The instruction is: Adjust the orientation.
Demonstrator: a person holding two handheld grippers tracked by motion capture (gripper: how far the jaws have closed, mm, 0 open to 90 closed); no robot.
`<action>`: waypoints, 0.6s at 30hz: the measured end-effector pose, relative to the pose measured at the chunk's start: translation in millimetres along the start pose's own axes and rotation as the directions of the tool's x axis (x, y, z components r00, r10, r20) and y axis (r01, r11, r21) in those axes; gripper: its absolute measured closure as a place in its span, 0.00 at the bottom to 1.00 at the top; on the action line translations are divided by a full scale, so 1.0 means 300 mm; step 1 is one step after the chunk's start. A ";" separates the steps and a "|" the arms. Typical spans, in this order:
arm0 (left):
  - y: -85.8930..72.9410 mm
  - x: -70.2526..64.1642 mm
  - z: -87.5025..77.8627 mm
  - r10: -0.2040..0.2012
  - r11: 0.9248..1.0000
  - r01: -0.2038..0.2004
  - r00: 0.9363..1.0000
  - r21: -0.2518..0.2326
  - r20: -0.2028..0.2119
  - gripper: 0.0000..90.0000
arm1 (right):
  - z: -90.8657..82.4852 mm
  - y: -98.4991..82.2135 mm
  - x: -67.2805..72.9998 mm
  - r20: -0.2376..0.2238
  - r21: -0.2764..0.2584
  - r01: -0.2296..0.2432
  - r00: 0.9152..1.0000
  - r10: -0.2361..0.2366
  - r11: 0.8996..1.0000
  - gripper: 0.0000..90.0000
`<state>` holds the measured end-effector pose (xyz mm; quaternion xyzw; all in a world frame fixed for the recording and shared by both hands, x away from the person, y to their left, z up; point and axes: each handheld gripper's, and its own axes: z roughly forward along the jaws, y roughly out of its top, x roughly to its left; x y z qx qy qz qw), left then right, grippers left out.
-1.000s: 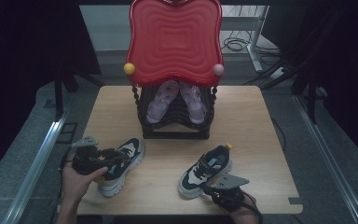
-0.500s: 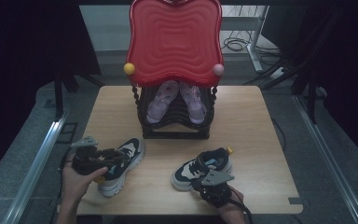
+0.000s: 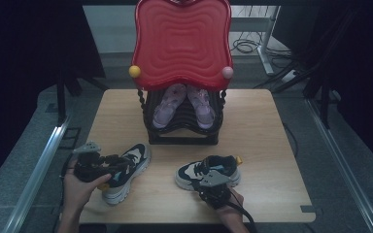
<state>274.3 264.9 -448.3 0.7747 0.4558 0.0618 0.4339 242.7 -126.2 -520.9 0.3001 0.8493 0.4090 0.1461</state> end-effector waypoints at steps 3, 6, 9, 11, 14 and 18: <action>0.000 0.001 -0.002 -0.002 1.000 0.002 1.000 -0.001 -0.002 0.44 | -0.008 0.000 -0.002 -0.015 -0.012 -0.007 1.000 0.007 1.000 1.00; 0.000 0.003 -0.002 0.000 1.000 0.000 1.000 -0.001 -0.002 0.44 | -0.045 0.013 -0.009 -0.058 -0.061 -0.033 0.998 0.030 0.998 1.00; -0.001 0.003 -0.001 0.000 1.000 0.000 1.000 -0.001 -0.001 0.44 | -0.088 0.035 -0.018 -0.081 -0.106 -0.043 0.996 0.034 0.993 1.00; -0.002 0.007 0.003 -0.003 1.000 0.003 1.000 0.004 -0.003 0.44 | -0.104 0.044 -0.023 -0.084 -0.125 -0.040 0.996 0.030 0.991 1.00; -0.004 0.008 0.010 -0.006 1.000 0.006 1.000 0.011 -0.001 0.44 | -0.171 0.074 -0.066 -0.048 -0.185 -0.035 0.998 0.027 0.982 1.00; -0.004 0.009 0.011 -0.005 1.000 0.005 1.000 0.009 -0.003 0.44 | -0.246 0.098 -0.155 0.007 -0.255 -0.066 0.998 0.070 0.965 1.00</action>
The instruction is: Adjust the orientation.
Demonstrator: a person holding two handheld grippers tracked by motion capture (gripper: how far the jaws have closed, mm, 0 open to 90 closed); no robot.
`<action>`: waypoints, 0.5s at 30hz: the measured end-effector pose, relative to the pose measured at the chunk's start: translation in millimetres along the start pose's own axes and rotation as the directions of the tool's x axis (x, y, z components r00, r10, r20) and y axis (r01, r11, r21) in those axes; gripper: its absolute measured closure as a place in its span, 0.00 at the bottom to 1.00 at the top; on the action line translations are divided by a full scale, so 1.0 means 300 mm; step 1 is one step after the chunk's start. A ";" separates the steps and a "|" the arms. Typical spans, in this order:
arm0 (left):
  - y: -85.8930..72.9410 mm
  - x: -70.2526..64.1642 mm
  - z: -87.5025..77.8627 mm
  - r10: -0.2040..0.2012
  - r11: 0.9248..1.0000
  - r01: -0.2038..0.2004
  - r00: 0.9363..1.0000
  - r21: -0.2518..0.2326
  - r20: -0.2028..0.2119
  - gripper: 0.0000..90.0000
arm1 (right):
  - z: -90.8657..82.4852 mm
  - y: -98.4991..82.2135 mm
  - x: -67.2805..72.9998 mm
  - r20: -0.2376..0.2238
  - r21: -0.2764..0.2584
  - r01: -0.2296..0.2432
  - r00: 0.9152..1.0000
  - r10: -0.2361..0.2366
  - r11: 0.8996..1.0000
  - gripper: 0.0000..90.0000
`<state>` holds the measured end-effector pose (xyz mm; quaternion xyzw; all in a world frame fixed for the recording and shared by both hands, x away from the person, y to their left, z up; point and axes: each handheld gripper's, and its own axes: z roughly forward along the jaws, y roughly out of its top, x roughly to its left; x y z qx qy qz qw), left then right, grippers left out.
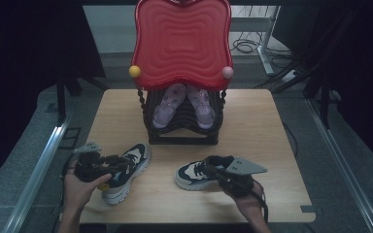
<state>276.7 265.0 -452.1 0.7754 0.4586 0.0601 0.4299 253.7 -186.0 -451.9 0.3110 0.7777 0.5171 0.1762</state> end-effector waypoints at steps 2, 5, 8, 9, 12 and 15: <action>0.000 -0.001 0.002 -0.003 1.000 0.003 1.000 0.000 0.000 0.44 | -0.014 0.012 -0.024 0.020 -0.015 -0.010 1.000 0.010 1.000 1.00; 0.000 -0.002 0.008 0.002 1.000 -0.002 1.000 0.004 0.002 0.44 | -0.049 0.036 -0.107 0.064 -0.060 -0.033 0.997 0.037 0.998 1.00; 0.000 -0.003 0.010 0.002 1.000 -0.002 1.000 0.007 0.002 0.44 | -0.070 0.034 -0.186 0.106 -0.071 -0.066 0.992 0.074 0.995 1.00; 0.000 -0.002 0.010 0.004 1.000 -0.004 1.000 0.007 0.001 0.44 | -0.074 0.027 -0.213 0.117 -0.074 -0.076 0.990 0.084 0.994 1.00; -0.001 -0.003 0.005 -0.002 1.000 0.002 1.000 0.002 0.002 0.44 | -0.076 -0.004 -0.276 0.146 -0.052 -0.102 0.983 0.108 0.993 1.00; -0.001 -0.001 0.004 0.000 1.000 0.000 1.000 0.000 0.000 0.44 | -0.080 -0.029 -0.312 0.164 -0.049 -0.132 0.977 0.138 0.990 1.00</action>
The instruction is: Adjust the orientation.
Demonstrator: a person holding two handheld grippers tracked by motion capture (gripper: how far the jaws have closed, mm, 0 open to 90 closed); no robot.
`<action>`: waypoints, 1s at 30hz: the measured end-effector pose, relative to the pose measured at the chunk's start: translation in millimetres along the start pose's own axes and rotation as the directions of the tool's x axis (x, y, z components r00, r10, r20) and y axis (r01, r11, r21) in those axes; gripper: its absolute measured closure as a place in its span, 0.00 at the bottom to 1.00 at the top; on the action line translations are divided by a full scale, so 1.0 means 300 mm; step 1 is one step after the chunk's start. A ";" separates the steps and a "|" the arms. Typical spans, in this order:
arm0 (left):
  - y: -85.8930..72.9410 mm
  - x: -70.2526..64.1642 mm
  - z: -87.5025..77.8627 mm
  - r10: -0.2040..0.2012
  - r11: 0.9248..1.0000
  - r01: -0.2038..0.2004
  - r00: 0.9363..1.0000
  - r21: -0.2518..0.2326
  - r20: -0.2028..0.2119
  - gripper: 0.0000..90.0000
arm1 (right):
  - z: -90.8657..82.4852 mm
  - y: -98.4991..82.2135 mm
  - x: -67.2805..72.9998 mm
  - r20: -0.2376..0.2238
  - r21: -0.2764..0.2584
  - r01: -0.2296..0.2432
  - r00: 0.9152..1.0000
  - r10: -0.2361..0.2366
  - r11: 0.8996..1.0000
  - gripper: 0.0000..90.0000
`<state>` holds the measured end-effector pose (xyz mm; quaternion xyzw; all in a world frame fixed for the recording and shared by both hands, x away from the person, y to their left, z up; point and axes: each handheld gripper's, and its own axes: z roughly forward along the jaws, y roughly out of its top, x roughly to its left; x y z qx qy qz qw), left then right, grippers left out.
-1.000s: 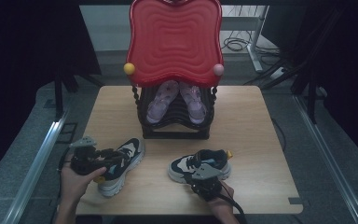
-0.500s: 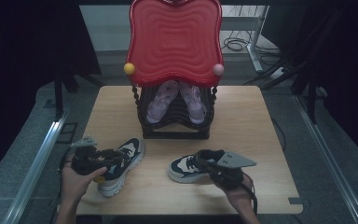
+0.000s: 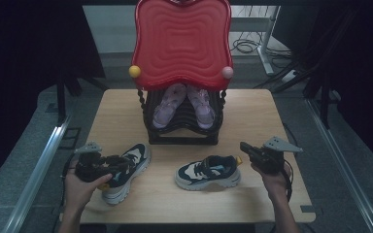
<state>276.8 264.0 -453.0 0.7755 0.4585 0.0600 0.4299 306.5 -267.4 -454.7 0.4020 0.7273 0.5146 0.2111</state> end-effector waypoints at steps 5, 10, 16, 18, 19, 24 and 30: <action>0.000 -0.001 0.004 0.007 1.000 -0.007 1.000 0.006 0.003 0.44 | 0.023 -0.035 -0.037 0.006 0.039 -0.017 1.000 0.016 0.999 1.00; 0.000 -0.001 -0.002 0.003 1.000 -0.003 1.000 0.000 0.004 0.44 | 0.061 -0.071 -0.046 -0.015 0.089 -0.016 1.000 0.017 0.996 1.00; 0.000 -0.003 -0.006 0.004 1.000 -0.004 1.000 -0.005 0.005 0.44 | 0.081 -0.096 -0.044 -0.072 0.115 0.014 0.997 -0.005 0.993 1.00; 0.000 -0.002 -0.003 0.004 1.000 -0.004 1.000 -0.003 0.007 0.44 | 0.084 -0.099 -0.046 -0.080 0.119 0.018 0.997 -0.008 0.993 1.00; 0.000 -0.002 -0.003 0.005 1.000 -0.005 1.000 -0.002 0.006 0.44 | 0.087 -0.101 -0.047 -0.084 0.120 0.017 0.996 -0.007 0.993 1.00; -0.001 -0.001 -0.003 0.008 1.000 -0.008 1.000 -0.001 0.007 0.44 | 0.098 -0.112 -0.052 -0.113 0.128 0.021 0.994 -0.007 0.992 1.00; 0.000 -0.001 -0.020 0.004 1.000 -0.004 1.000 -0.016 0.007 0.44 | 0.092 -0.117 -0.034 -0.175 0.129 0.055 0.984 -0.032 0.990 1.00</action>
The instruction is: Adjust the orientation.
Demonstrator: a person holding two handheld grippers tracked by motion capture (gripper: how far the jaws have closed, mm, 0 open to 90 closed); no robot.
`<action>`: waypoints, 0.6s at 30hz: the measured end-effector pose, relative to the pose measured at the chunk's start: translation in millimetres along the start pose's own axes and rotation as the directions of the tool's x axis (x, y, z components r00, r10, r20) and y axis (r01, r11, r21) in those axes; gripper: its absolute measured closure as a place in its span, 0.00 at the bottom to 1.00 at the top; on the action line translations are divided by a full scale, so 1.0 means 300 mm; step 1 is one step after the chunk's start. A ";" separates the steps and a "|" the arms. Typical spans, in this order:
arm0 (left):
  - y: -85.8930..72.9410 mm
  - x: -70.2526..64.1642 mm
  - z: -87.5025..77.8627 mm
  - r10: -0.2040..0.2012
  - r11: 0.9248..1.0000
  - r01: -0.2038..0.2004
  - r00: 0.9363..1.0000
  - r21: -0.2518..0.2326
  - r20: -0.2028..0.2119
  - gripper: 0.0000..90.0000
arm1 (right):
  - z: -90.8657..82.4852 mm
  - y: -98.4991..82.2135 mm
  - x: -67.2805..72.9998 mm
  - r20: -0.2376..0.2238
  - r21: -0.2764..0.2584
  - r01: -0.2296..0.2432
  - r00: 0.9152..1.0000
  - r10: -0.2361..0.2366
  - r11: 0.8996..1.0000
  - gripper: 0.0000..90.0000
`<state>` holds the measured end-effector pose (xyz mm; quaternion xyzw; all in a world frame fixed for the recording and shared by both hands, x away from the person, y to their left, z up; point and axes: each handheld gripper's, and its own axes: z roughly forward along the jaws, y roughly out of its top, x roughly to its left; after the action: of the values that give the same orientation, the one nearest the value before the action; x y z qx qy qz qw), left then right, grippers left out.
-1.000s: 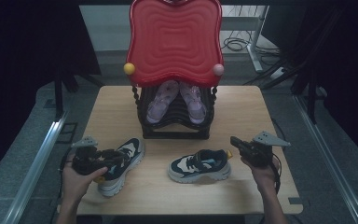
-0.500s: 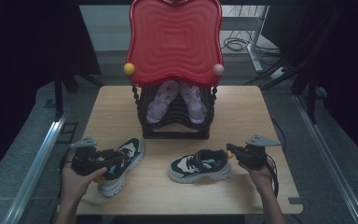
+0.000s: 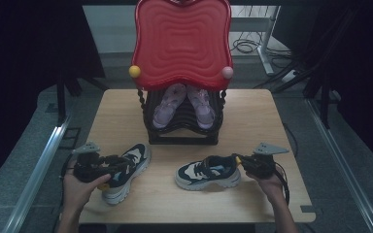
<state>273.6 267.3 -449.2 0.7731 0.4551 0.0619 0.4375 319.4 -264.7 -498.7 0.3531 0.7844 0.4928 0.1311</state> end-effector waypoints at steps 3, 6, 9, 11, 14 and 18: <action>-0.001 -0.001 -0.004 -0.001 1.000 0.001 1.000 -0.006 0.004 0.44 | -0.006 -0.005 0.002 -0.008 0.001 0.013 1.000 -0.013 1.000 1.00; -0.002 0.001 -0.006 -0.008 1.000 0.009 1.000 -0.009 0.018 0.44 | -0.011 -0.009 0.004 -0.007 0.002 0.019 1.000 -0.019 1.000 1.00; -0.004 0.005 -0.008 -0.018 1.000 0.019 0.999 -0.019 0.039 0.44 | -0.019 -0.011 0.014 0.000 -0.006 0.025 1.000 -0.025 1.000 1.00; -0.004 0.006 -0.011 -0.019 1.000 0.020 0.998 -0.024 0.055 0.44 | -0.023 -0.013 0.021 0.006 -0.002 0.033 0.999 -0.033 0.999 1.00; -0.002 0.006 -0.025 -0.021 0.999 0.023 0.998 -0.038 0.060 0.44 | -0.029 -0.013 0.029 0.009 0.004 0.041 0.999 -0.041 0.999 1.00; -0.007 0.015 -0.035 -0.028 0.998 0.031 0.998 -0.053 0.051 0.45 | -0.038 -0.015 0.051 0.012 0.013 0.058 0.998 -0.058 0.998 1.00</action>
<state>269.8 277.6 -445.8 0.7556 0.4535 0.0484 0.4702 300.1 -263.2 -494.8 0.3341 0.7964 0.4819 0.1478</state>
